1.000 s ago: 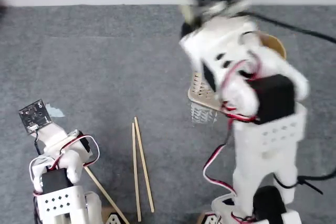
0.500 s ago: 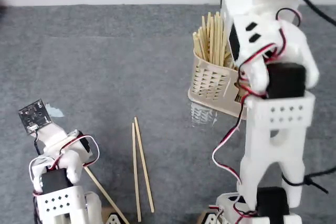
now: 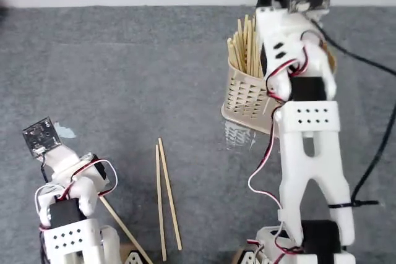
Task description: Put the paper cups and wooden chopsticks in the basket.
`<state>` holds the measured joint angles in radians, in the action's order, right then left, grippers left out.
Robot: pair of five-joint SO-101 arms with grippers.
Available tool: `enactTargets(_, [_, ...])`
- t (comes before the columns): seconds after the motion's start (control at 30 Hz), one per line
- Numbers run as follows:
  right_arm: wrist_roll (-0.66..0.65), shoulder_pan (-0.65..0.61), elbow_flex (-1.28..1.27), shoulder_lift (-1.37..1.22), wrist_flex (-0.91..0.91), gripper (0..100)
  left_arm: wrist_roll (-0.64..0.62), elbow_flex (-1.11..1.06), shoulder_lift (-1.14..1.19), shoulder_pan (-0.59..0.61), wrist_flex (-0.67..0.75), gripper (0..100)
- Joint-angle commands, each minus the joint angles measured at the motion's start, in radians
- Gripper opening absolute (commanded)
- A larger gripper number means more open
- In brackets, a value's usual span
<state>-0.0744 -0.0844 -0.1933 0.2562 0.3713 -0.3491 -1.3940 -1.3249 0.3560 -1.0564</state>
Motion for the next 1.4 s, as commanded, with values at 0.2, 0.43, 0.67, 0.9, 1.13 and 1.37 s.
enactTargets(0.2, [-0.049,0.004,-0.155,0.165,-0.027,11.6,0.009,0.005,-0.014,-0.002,0.020,1])
enactTargets(0.43, [-0.048,-0.027,-0.031,0.239,0.292,17.0,0.009,-0.028,-0.014,-0.003,0.072,1])
enactTargets(0.67, [-0.044,-0.145,0.002,0.346,0.674,2.5,0.006,-0.053,-0.014,-0.003,0.126,1])
enactTargets(0.9, [0.147,-0.245,-0.236,0.455,0.832,0.9,0.009,-0.002,-0.014,-0.003,0.109,1])
enactTargets(1.13, [0.184,-0.240,-0.672,0.565,0.576,0.9,0.121,0.259,-0.006,-0.041,-0.120,1])
enactTargets(1.37, [0.181,-0.226,-0.967,0.667,0.354,0.9,0.126,0.400,0.110,-0.176,-0.226,1])
